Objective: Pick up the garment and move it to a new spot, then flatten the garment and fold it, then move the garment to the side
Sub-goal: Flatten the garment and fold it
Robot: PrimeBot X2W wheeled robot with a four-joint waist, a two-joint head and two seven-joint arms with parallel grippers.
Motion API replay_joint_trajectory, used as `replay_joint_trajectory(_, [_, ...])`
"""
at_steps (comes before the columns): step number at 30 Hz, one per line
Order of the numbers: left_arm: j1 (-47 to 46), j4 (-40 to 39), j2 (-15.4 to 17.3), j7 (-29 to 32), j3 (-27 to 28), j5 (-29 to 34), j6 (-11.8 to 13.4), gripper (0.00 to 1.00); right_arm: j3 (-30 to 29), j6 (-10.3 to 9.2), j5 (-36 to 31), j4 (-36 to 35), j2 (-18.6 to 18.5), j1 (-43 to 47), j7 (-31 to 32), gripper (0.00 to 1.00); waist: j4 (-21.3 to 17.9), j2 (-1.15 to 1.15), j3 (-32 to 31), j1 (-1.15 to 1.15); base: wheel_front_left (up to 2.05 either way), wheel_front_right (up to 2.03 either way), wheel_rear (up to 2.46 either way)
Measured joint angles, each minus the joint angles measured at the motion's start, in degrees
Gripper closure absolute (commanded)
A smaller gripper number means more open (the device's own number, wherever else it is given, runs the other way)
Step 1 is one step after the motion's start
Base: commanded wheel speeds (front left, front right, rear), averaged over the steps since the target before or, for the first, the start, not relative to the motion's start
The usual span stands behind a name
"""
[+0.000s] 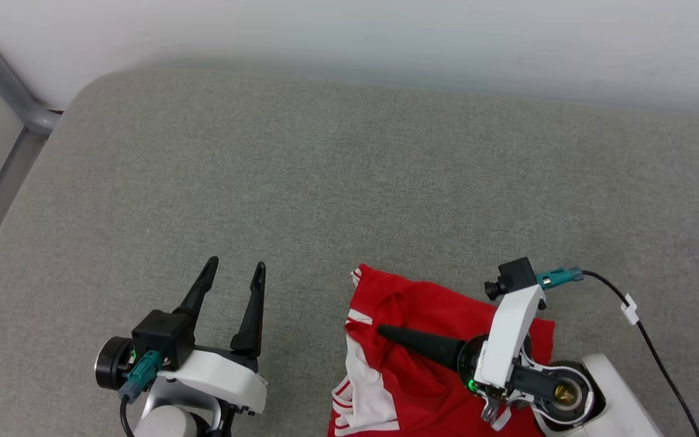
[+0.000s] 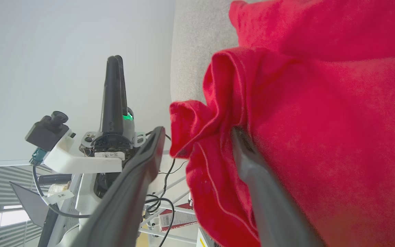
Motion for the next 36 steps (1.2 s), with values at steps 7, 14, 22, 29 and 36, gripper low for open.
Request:
replay_joint_trajectory(7, [0.1,0.4,0.1,0.0,0.6,0.6,-0.2,0.0,3.0,0.0,-6.9,-8.1,-3.6,-0.7,-7.1,0.0,-1.5,0.0,-2.2,0.0,0.0,0.0,0.0])
replay_joint_trajectory(14, [2.0,0.6,0.6,0.0,1.5,0.7,0.0,0.0,0.1,0.01,-22.4,-10.6,-9.4,0.8,-21.1,0.0,-3.4,0.0,-5.3,0.0,0.0,0.0,0.0])
replay_joint_trajectory(22, [4.2,0.2,1.5,-0.1,2.4,1.1,1.9,0.0,-8.3,0.01,-37.3,-11.7,-12.8,6.4,-31.1,0.0,-6.6,0.0,-7.9,0.0,0.0,0.0,0.0])
replay_joint_trajectory(29, [5.3,0.2,2.0,0.2,2.5,0.6,2.1,0.0,-15.0,0.01,-47.1,-15.1,-11.9,12.5,-38.2,0.0,-8.5,0.0,-9.9,0.0,0.0,0.0,0.0])
replay_joint_trajectory(36, [6.1,-0.1,2.3,0.1,3.2,0.6,3.2,0.0,-19.1,0.01,-55.7,-21.8,-9.4,17.9,-43.4,0.0,-9.3,0.0,-11.0,-0.01,0.0,0.0,0.0])
